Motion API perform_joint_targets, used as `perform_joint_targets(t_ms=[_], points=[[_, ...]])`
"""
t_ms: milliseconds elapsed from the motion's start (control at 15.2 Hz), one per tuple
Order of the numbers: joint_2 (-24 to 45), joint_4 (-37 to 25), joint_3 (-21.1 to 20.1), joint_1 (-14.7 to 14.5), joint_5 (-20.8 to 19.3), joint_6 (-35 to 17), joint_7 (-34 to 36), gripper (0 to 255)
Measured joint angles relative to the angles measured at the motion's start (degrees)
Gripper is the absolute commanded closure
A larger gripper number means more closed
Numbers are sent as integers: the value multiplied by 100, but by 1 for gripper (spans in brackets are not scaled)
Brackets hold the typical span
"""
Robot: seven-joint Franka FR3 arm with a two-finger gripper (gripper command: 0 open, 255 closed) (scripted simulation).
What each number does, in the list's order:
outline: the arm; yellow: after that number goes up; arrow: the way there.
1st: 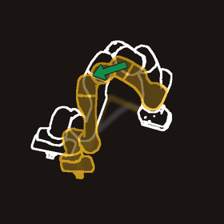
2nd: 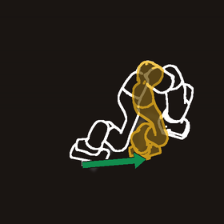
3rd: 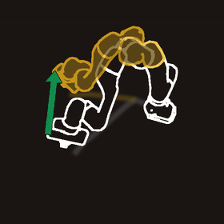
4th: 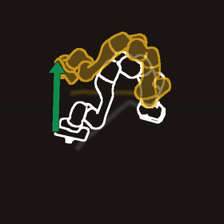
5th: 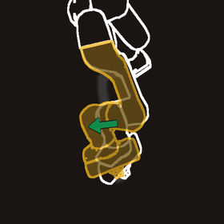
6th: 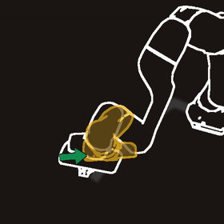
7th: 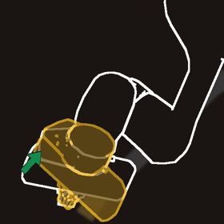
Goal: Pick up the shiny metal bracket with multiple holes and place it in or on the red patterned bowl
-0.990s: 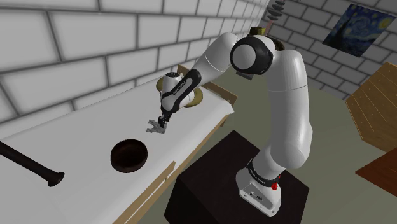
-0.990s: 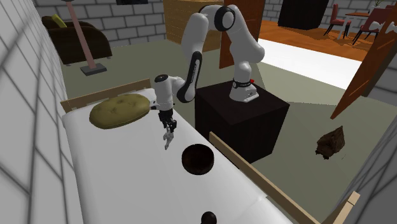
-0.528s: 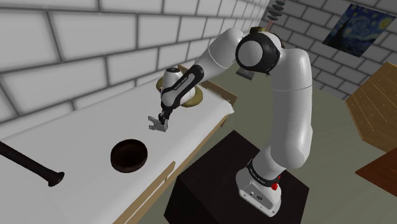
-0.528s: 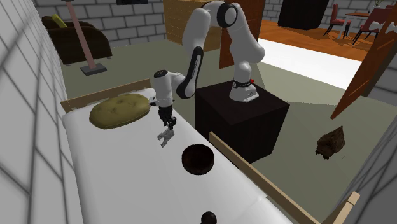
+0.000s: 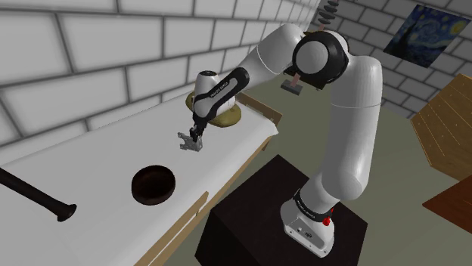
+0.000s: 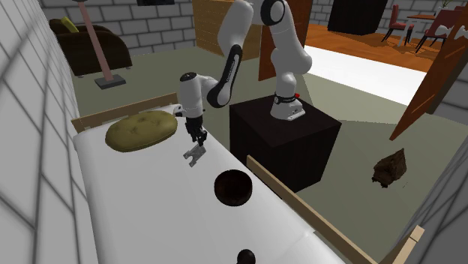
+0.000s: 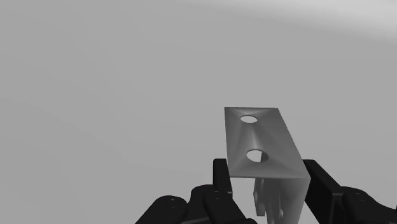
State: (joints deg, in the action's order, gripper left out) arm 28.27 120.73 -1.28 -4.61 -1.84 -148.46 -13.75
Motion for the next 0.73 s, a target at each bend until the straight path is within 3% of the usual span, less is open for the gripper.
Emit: perform_joint_targets(t_ms=[726], points=[[-708, 73, -26, 12, 36, 636, -20, 255]])
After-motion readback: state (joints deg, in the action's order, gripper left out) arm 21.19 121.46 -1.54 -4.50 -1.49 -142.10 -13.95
